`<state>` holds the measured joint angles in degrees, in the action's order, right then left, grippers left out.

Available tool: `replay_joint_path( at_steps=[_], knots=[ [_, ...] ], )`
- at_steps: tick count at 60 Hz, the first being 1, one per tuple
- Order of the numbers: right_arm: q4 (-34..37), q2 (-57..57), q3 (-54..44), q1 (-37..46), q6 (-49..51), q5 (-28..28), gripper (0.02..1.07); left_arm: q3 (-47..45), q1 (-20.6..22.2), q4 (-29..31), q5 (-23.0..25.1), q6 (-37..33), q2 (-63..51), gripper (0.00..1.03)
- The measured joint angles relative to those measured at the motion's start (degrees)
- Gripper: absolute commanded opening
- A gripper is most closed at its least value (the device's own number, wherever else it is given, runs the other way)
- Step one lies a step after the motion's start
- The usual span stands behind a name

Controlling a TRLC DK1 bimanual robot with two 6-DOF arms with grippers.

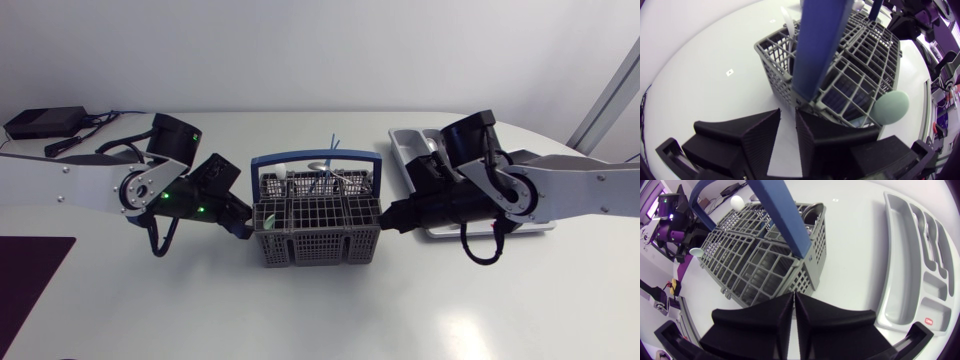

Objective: Unload the cutlery basket into the drawer organizer.

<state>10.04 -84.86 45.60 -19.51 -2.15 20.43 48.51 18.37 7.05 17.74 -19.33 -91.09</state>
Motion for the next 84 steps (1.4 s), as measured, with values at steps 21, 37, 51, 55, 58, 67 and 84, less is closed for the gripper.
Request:
replay_joint_path(
  at_steps=[21,37,51,55,58,67,84],
  knots=[
    [-2.56,0.22,-1.42,-1.53,0.04,-4.15,0.46,-2.64,-0.81,1.49,1.33,-0.24,3.41,0.55],
    [-2.56,9.49,-6.32,-2.58,2.86,-10.19,0.92,-2.89,-3.98,4.81,1.29,-1.27,18.12,0.75],
    [2.62,19.67,-6.73,-2.56,5.42,-11.54,0.95,-2.89,-0.46,12.50,-4.31,-1.79,27.26,0.75],
    [5.27,21.33,-6.71,-2.58,5.86,-11.56,0.95,-2.89,3.08,14.16,-7.67,-2.01,27.82,0.75],
    [7.17,21.99,-6.67,-2.89,6.08,-11.78,0.95,-2.89,5.40,15.34,-9.16,-2.16,27.96,0.75],
    [10.84,23.82,-6.49,-6.78,6.51,-11.96,0.95,-2.89,10.93,16.92,-12.87,-2.14,27.96,0.75],
    [11.17,25.38,-5.22,-15.76,6.49,-13.29,0.95,-2.89,14.58,16.46,-15.13,-2.16,25.68,0.75]
  ],
)
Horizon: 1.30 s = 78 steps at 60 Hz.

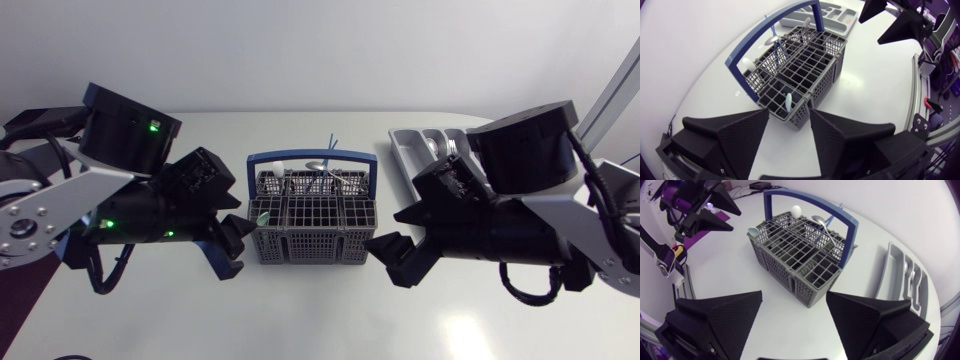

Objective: Unload the cutlery basket into the drawer organizer.

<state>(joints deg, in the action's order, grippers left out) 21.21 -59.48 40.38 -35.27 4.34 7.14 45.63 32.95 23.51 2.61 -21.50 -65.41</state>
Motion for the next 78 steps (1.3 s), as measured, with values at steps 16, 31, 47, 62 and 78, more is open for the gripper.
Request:
replay_joint_path(
  at_steps=[16,31,47,62,78],
  knots=[
    [-0.11,-1.29,0.57,-1.18,0.02,-0.39,0.95,-0.02,5.79,-5.51,-8.37,-0.15,-3.74,0.79],
    [-0.09,-1.29,0.57,-1.18,0.00,-0.39,0.95,-0.07,7.85,-7.93,-16.59,-0.85,-7.89,0.79],
    [-0.11,-1.29,0.57,-1.40,0.00,-0.39,0.95,-0.07,9.03,-10.03,-20.26,-0.85,-9.35,0.77],
    [-0.11,-1.29,0.55,-1.40,0.02,-0.39,0.95,-0.04,9.03,-11.02,-21.42,-0.85,-10.75,0.66],
    [-0.17,-1.29,0.55,-1.40,0.02,-0.37,0.95,0.04,9.01,-11.02,-22.25,-0.83,-12.79,0.55]
  ],
)
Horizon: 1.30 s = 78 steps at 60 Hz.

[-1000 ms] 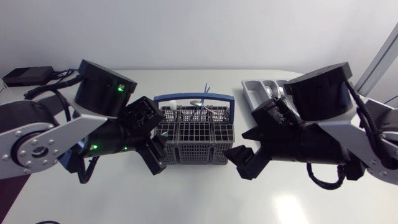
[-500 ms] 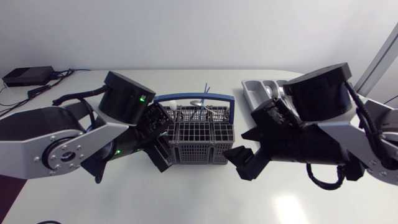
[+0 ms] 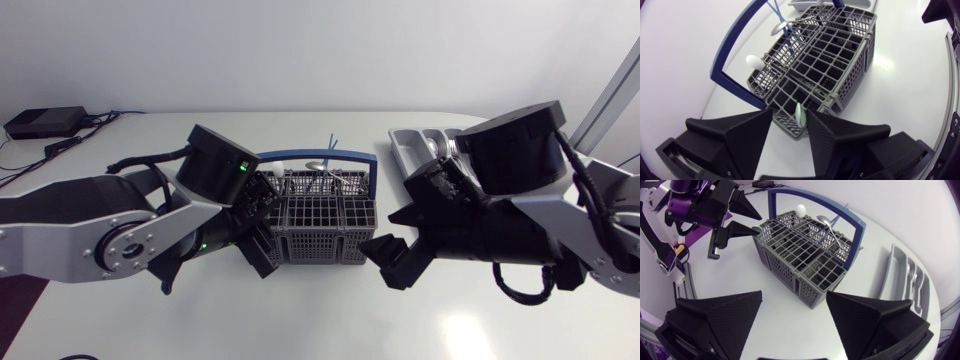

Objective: Unload the cutlery basket into the drawer organizer.

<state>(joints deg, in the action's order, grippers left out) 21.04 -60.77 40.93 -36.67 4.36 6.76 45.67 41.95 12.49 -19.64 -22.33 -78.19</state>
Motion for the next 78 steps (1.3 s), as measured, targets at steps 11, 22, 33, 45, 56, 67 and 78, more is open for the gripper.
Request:
replay_joint_path(
  at_steps=[11,22,33,45,56,67,78],
  knots=[
    [-0.44,0.00,-0.26,0.02,0.02,0.02,0.95,0.55,0.02,0.00,-0.02,0.00,-0.63,0.37],
    [-0.87,0.00,-0.57,0.02,0.22,0.02,0.95,0.90,0.02,0.00,-0.02,0.00,-1.11,0.27],
    [-1.97,0.00,-0.96,0.15,0.28,0.02,0.95,0.90,0.20,0.00,0.02,0.02,-1.33,0.23],
    [-2.19,0.00,-1.79,0.85,0.44,0.04,0.95,0.90,0.24,0.00,0.02,0.04,-1.22,0.23],
    [-2.40,0.00,-1.79,1.16,0.83,0.46,0.95,0.90,1.01,-0.04,0.02,0.04,0.17,0.23],
    [-2.40,0.00,-1.79,1.16,0.85,0.46,0.95,0.90,1.53,0.04,0.72,0.22,2.64,0.24],
    [-2.38,0.00,-1.79,1.16,0.83,0.46,0.95,0.90,1.53,0.68,1.18,0.24,5.03,0.24]
  ],
)
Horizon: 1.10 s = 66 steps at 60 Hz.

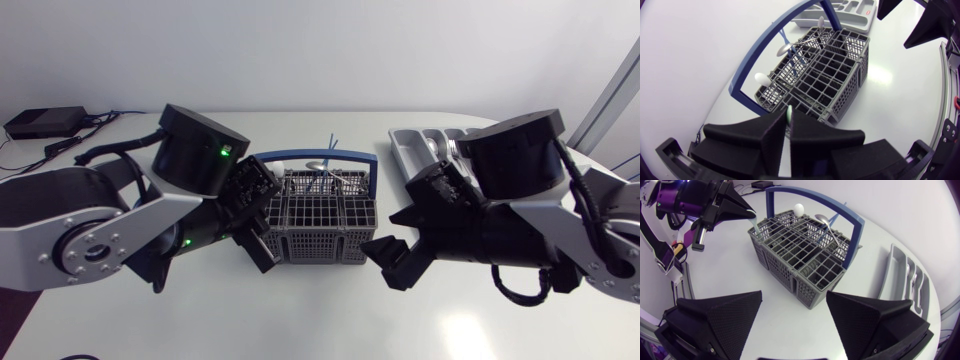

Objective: Unload the cutlery basket into the drawer organizer.

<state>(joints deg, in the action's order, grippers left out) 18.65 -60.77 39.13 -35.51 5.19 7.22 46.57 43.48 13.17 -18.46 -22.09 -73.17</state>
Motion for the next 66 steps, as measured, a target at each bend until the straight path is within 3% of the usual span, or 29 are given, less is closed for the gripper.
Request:
replay_joint_path(
  at_steps=[66],
  knots=[
    [0.42,4.15,0.00,-3.65,1.31,-1.36,0.95,2.69,2.51,10.56,0.15,1.31,15.21,0.24]
  ],
)
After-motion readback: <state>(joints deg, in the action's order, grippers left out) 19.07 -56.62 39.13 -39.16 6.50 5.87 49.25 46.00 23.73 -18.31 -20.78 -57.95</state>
